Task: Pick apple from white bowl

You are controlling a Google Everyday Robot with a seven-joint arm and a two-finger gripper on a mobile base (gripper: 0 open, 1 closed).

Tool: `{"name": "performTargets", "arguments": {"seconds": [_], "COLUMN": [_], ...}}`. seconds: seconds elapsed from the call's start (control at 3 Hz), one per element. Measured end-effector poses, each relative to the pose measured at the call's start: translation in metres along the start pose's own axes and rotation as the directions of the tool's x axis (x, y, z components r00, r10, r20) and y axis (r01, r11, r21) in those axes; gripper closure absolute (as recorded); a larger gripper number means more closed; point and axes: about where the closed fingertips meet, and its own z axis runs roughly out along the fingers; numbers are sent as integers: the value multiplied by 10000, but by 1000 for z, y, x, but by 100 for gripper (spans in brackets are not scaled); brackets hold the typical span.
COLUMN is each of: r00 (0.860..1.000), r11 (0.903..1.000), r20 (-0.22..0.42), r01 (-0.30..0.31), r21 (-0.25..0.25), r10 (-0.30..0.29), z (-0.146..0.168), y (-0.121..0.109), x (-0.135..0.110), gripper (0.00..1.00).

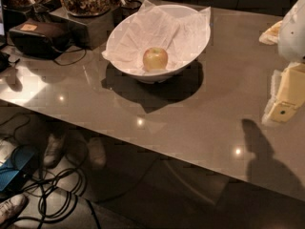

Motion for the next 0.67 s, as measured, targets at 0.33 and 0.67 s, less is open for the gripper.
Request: {"name": "performTargets", "arguments": {"seconds": [0.33, 0.67], "r00": [10000, 9993], "r11": [10000, 9996], "r20": [1, 226], "r01": [-1, -282], "r21": [0, -5], "r10": [1, 282], "z": [0, -6], "y": [0, -9], "x": [0, -13], "gripper": [0, 0]}}
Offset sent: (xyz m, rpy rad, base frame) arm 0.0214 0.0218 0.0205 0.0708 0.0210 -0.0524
